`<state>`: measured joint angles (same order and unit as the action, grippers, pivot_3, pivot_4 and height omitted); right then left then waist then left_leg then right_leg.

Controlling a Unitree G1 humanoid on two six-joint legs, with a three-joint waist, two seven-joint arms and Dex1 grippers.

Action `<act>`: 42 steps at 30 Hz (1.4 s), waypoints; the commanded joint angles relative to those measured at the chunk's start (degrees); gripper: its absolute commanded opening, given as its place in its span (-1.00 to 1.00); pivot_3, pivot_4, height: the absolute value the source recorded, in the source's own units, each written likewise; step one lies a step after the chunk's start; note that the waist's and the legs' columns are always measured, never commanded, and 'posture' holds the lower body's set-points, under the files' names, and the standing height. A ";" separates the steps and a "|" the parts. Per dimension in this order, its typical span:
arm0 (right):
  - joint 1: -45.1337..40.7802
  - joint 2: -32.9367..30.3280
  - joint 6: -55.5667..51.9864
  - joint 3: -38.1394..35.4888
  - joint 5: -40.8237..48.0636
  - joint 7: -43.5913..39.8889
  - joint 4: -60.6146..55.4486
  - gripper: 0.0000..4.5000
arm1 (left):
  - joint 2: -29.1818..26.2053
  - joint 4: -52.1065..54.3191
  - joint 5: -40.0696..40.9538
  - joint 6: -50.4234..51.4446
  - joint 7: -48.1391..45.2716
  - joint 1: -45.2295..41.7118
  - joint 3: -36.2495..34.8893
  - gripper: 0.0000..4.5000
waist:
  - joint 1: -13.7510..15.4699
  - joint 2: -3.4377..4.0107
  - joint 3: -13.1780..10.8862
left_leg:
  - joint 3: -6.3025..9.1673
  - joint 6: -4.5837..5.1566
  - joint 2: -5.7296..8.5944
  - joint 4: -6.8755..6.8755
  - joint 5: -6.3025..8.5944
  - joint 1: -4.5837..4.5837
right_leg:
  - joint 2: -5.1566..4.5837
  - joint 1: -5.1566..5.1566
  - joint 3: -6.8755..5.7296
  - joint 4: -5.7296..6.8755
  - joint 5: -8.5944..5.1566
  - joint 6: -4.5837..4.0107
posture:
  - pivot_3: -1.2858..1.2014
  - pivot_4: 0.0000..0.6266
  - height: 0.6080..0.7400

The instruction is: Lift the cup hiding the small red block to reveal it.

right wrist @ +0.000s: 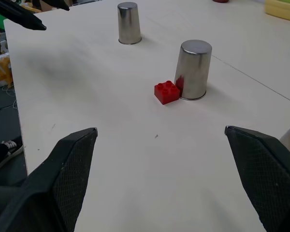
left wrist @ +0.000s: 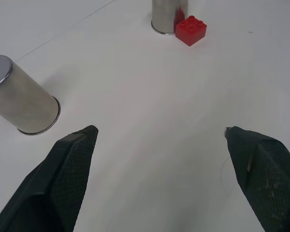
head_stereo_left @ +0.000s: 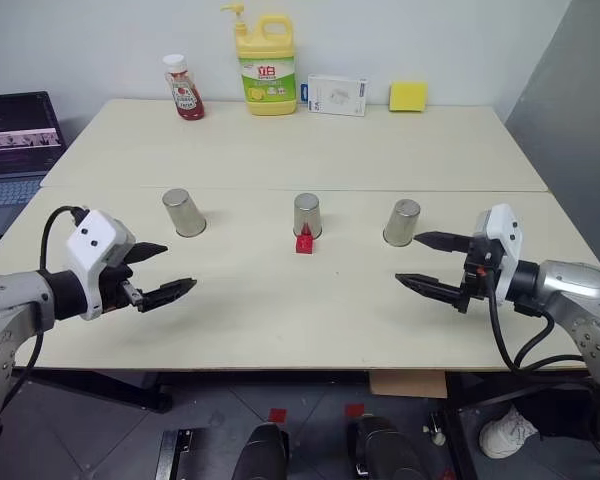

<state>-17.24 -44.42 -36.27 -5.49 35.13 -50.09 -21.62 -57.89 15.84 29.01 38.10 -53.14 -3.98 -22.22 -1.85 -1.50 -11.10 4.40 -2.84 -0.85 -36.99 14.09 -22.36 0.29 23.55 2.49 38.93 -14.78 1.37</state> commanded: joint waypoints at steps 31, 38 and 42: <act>0.22 -0.76 -0.95 -3.60 0.91 0.30 -1.94 1.00 | 0.77 1.87 1.11 -0.81 0.29 -1.20 -1.99 0.98 | 0.00 0.00 0.00 | 0.00 0.00 0.00 0.00 0.00 0.00 | 0.00 0.00 0.00 0.00 0.00 0.00 | 0.03 -0.52 1.00; 2.81 -0.44 -1.14 -6.12 1.18 1.82 -3.37 1.00 | 0.64 0.76 0.82 -0.84 -0.42 -3.02 -0.58 0.98 | 0.00 0.00 0.00 | 0.00 0.00 0.00 0.00 0.00 0.00 | 0.00 0.00 0.00 0.00 0.00 0.00 | 0.03 -0.52 1.00; 3.96 -0.67 0.07 -6.93 0.62 1.74 -3.37 1.00 | 0.63 0.22 0.81 -1.12 -0.98 -3.75 -0.14 0.98 | 0.00 0.00 0.00 | -0.01 0.00 0.01 -0.01 0.00 0.01 | 0.00 0.00 0.01 0.01 0.00 0.01 | 0.03 -0.52 1.00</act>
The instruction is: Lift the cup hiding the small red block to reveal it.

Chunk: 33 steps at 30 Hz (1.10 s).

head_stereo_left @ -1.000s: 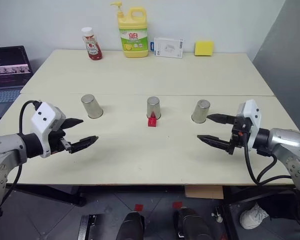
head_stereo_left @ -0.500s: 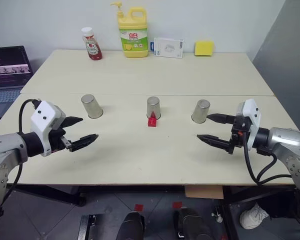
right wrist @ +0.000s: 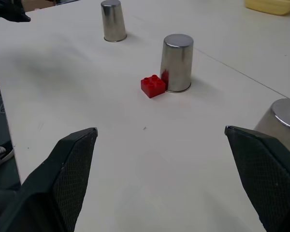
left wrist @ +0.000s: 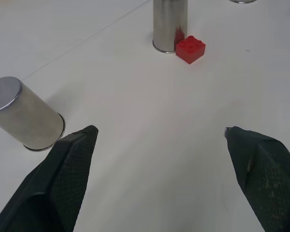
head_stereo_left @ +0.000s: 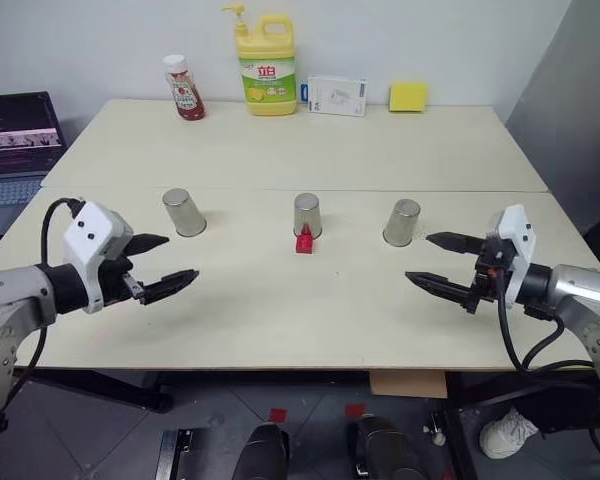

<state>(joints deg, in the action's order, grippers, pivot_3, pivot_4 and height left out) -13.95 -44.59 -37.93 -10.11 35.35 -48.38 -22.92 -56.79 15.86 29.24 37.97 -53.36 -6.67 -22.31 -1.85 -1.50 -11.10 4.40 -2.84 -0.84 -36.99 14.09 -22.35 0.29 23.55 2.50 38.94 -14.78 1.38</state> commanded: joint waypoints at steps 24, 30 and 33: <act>2.52 -0.31 7.11 -2.18 -1.68 0.71 -1.65 1.00 | -0.37 -5.19 1.07 -3.79 -3.94 -2.06 -0.72 0.98 | 0.00 0.00 0.00 | -0.01 0.00 -0.01 0.01 0.00 0.00 | 0.00 0.00 0.00 -0.01 0.00 0.00 | 0.03 -0.52 1.00; 2.31 -0.18 6.94 -1.56 -1.78 0.96 -2.25 1.00 | -0.51 -5.19 0.94 -4.18 -4.12 -1.74 -0.53 0.98 | 0.01 0.00 0.00 | -0.01 0.00 -0.01 0.01 0.00 -0.01 | 0.00 0.00 0.00 -0.01 0.00 0.00 | 0.03 -0.52 1.00; 2.14 -0.16 7.01 -1.32 -1.90 0.90 -2.19 1.00 | -0.53 -5.21 0.87 -4.34 -4.19 -1.50 -0.61 0.98 | 0.01 0.00 0.00 | -0.01 0.00 -0.01 0.01 0.00 -0.01 | 0.00 0.00 0.01 -0.01 0.00 0.00 | 0.03 -0.52 1.00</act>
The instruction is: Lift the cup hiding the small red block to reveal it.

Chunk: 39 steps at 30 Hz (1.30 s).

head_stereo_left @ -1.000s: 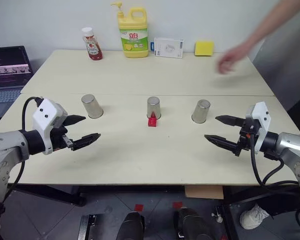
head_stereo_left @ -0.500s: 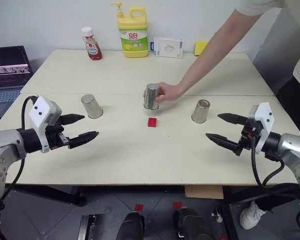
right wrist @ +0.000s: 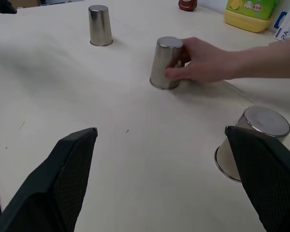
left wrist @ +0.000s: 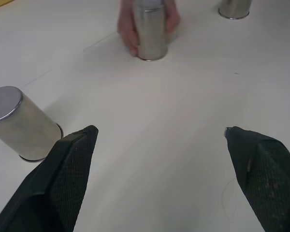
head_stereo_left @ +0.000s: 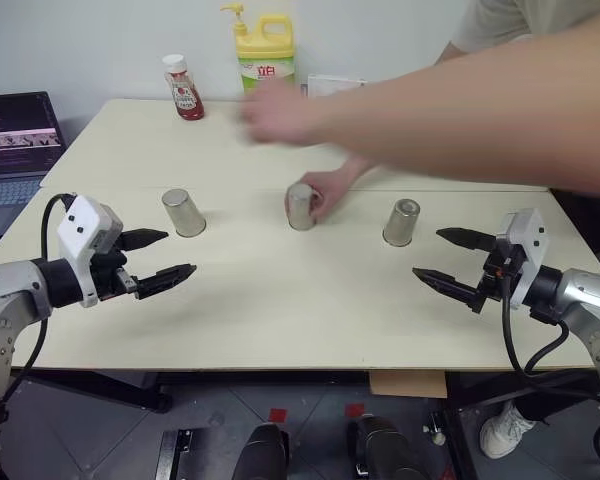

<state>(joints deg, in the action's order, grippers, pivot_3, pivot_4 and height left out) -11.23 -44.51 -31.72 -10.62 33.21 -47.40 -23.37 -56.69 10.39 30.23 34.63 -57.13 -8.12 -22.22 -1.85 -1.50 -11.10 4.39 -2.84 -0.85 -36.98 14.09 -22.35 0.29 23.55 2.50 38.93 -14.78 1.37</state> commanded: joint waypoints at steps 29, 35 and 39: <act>-11.01 3.78 -6.74 9.46 5.77 -1.00 -6.31 1.00 | 11.11 -34.01 -15.45 -10.75 16.45 -26.17 11.94 0.98 | 0.11 -0.01 0.01 | 0.05 0.00 0.05 -0.02 0.00 -0.08 | 0.00 0.02 -0.05 0.00 0.02 0.02 | 0.03 -0.52 1.00; -11.14 3.57 -7.03 9.25 5.73 -1.58 -6.37 1.00 | 13.03 -42.18 -18.61 -14.53 18.08 -30.86 13.12 0.98 | 0.11 -0.02 0.01 | 0.08 0.00 0.08 -0.04 0.00 -0.13 | -0.03 0.03 -0.07 0.00 0.03 0.02 | 0.03 -0.52 1.00; -11.59 3.52 -7.30 9.15 5.69 -1.64 -6.19 1.00 | 14.34 -48.29 -20.02 -16.74 19.08 -34.71 13.48 0.98 | 0.11 -0.03 0.01 | 0.12 0.00 0.06 -0.04 0.00 -0.14 | -0.02 0.04 -0.13 0.02 0.03 0.02 | 0.03 -0.52 1.00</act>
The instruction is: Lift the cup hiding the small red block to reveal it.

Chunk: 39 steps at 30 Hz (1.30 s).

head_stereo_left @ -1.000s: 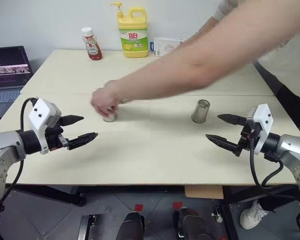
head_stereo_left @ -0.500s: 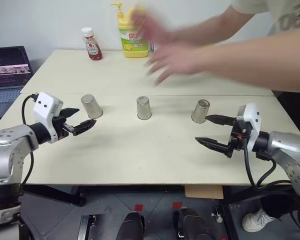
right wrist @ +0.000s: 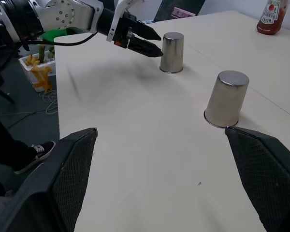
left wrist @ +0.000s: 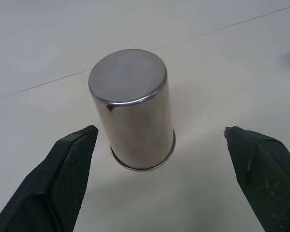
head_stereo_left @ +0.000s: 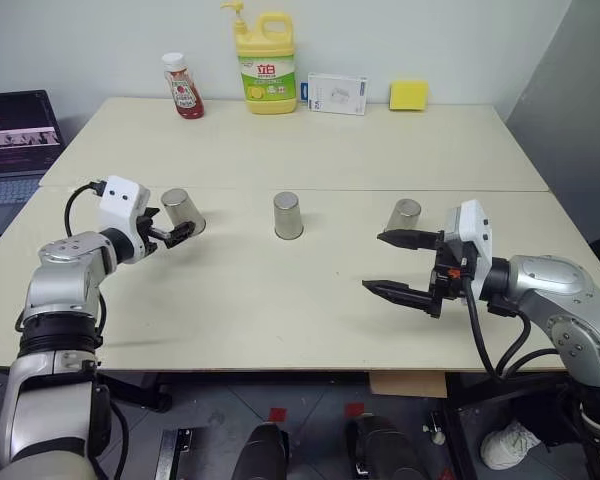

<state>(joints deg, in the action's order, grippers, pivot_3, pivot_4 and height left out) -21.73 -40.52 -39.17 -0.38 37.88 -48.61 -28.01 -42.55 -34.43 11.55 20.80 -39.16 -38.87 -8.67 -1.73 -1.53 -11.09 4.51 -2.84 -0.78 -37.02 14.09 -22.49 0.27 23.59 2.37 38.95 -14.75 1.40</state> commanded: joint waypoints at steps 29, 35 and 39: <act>-7.27 1.20 -1.74 1.26 0.71 -0.10 0.02 1.00 | 7.41 -37.66 -8.08 -14.52 7.35 -24.40 0.63 0.19 | -0.09 -0.01 0.01 | 0.04 0.00 0.06 -0.05 0.00 -0.10 | -0.01 0.04 -0.03 0.04 0.02 0.02 | 0.03 -0.52 1.00; -7.05 1.53 -1.34 1.41 0.44 -0.21 0.24 1.00 | 5.87 -35.43 -6.62 -13.92 3.49 -23.86 -0.41 0.19 | -0.11 -0.01 0.01 | 0.04 0.00 0.06 -0.04 0.00 -0.10 | -0.01 0.04 -0.03 0.05 0.02 0.02 | 0.03 -0.52 1.00; -7.01 1.66 -1.20 1.40 0.36 -0.38 0.36 1.00 | 3.98 -32.13 -4.38 -12.42 1.48 -24.45 -2.56 0.19 | -0.14 -0.01 0.01 | 0.05 0.00 0.06 -0.04 0.00 -0.11 | -0.01 0.06 -0.04 0.05 0.02 0.02 | 0.03 -0.52 1.00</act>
<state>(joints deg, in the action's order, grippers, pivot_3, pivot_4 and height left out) -28.11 -38.96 -40.99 1.47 37.77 -48.64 -26.65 -36.14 -71.08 4.91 7.97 -36.47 -61.50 -9.22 -1.86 -1.54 -11.08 4.56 -2.84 -0.73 -37.06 14.08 -22.61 0.26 23.67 2.34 39.00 -14.73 1.42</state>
